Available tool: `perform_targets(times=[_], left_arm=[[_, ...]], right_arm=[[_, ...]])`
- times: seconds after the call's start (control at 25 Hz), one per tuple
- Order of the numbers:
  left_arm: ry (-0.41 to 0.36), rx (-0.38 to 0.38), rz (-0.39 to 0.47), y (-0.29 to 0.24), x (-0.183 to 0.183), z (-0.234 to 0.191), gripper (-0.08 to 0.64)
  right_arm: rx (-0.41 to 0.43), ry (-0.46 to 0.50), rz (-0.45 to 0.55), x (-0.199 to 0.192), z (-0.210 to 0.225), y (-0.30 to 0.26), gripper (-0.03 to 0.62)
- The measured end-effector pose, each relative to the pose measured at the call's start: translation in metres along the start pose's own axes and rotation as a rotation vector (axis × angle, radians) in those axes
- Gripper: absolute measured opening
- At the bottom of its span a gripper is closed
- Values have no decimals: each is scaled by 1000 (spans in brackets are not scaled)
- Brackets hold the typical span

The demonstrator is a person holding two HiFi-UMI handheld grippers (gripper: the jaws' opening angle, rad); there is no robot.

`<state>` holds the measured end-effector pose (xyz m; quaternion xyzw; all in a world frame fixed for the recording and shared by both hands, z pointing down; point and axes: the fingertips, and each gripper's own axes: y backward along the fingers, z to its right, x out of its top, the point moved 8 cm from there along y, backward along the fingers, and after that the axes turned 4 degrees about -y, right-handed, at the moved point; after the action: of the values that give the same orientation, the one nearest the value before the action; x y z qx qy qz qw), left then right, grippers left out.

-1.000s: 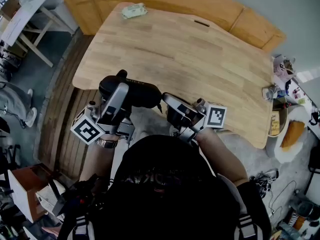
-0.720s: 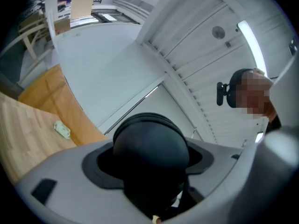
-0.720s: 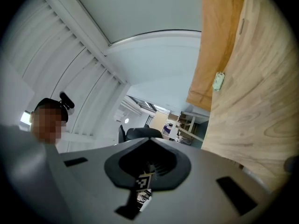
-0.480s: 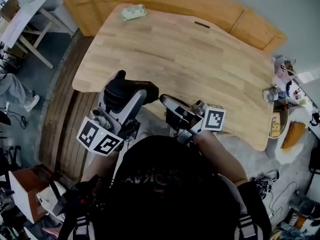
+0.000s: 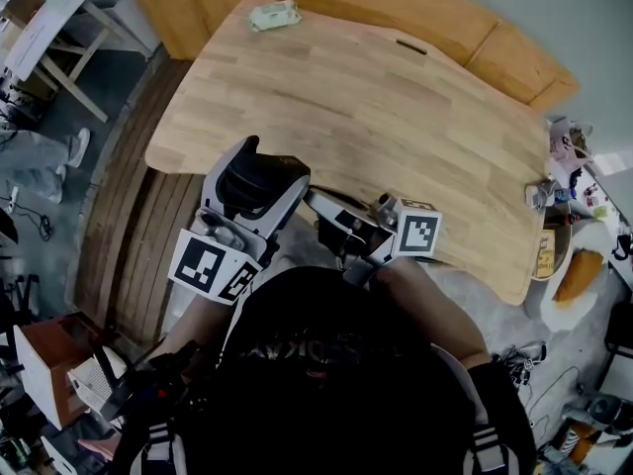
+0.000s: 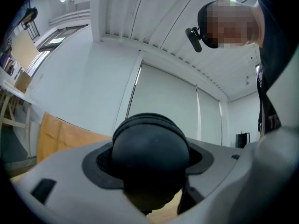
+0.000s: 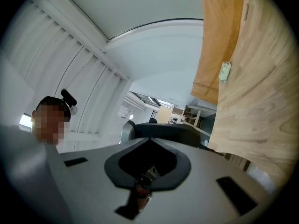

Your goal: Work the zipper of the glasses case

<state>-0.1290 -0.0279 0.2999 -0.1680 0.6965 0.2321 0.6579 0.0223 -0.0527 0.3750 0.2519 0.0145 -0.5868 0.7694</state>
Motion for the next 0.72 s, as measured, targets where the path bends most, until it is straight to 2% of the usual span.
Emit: perform_targets(times=[0.28, 0.48, 0.64, 0.72], left_arm=[[1, 13, -65, -3, -14, -5, 353], [77, -4, -77, -3, -19, -11, 353], [119, -56, -69, -5, -20, -12, 354], [113, -95, -63, -5, -19, -10, 354]], right_arm=[[50, -41, -29, -2, 4, -11, 18], [53, -53, -30, -2, 6, -15, 18], [81, -88, 1, 2, 3, -15, 18], [80, -97, -6, 1, 5, -12, 18]])
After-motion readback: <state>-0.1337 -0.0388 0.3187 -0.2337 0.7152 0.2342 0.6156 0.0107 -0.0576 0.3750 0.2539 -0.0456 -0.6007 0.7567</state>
